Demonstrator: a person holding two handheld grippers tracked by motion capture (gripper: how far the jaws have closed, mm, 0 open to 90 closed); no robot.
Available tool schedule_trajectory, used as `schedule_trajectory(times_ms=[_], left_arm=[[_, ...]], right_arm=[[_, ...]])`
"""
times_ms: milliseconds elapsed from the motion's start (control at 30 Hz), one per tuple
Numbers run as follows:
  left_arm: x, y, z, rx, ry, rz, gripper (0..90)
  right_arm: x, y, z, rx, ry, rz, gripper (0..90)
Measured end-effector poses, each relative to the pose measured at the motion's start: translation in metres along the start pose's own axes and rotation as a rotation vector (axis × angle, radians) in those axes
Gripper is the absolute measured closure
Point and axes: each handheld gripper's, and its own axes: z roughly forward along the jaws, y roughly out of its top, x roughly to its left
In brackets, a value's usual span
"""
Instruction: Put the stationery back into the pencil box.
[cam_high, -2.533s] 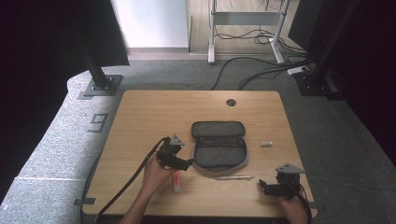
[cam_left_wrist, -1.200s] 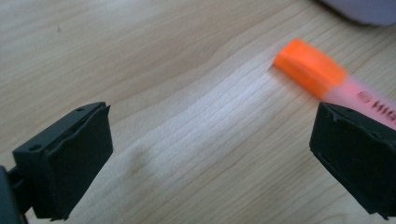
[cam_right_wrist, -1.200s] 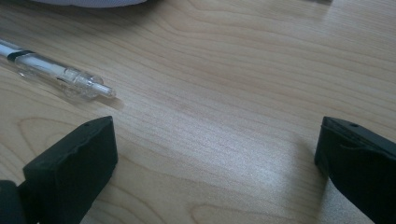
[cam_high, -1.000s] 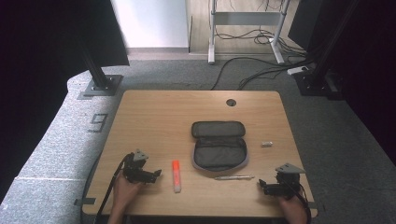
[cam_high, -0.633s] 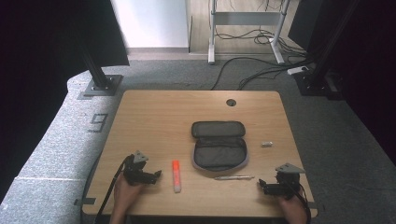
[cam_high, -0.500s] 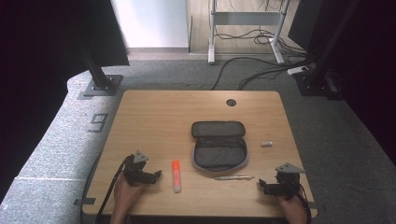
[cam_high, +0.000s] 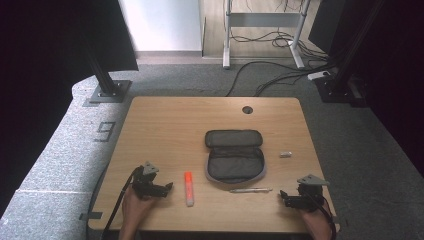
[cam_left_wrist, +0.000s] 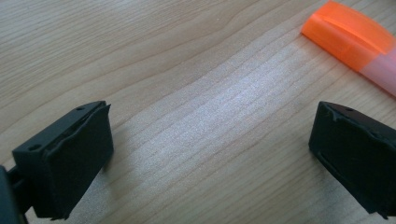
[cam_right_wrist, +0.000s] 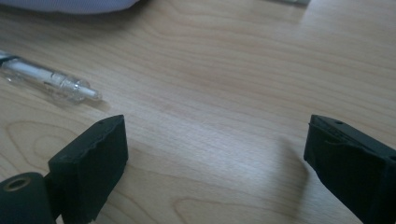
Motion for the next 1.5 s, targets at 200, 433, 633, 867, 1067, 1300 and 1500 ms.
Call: schedule_trajectory(times_ms=[200, 433, 633, 867, 1067, 1300, 1500], left_arm=[[0.000, 0.000, 0.000, 0.000, 0.001, 0.000, 0.0], [0.000, 0.000, 0.000, -0.001, 0.001, 0.000, 0.0], [0.000, 0.000, 0.000, 0.000, 0.000, 0.000, 0.0], [0.000, 0.000, 0.000, 0.000, 0.001, 0.000, 0.0], [0.000, 0.000, 0.000, 0.000, 0.001, 0.000, 0.0], [0.000, 0.000, 0.000, 0.000, 0.001, 0.001, 0.0], [0.000, 0.000, 0.000, 0.000, -0.001, 0.001, 0.0]], right_arm=[[-0.009, 0.002, -0.011, -0.031, 0.009, 0.031, 10.3], [-0.012, 0.013, -0.018, -0.050, 0.028, 0.030, 7.4], [-0.016, 0.026, -0.018, -0.044, 0.053, 0.039, 2.0], [-0.017, 0.038, -0.018, -0.054, 0.062, -0.014, 0.0], [-0.020, 0.050, -0.014, -0.062, 0.099, -0.032, 0.0], [-0.023, 0.064, -0.007, -0.042, 0.104, -0.055, 0.0], [-0.028, 0.073, -0.001, -0.028, 0.081, -0.056, 1.7]])
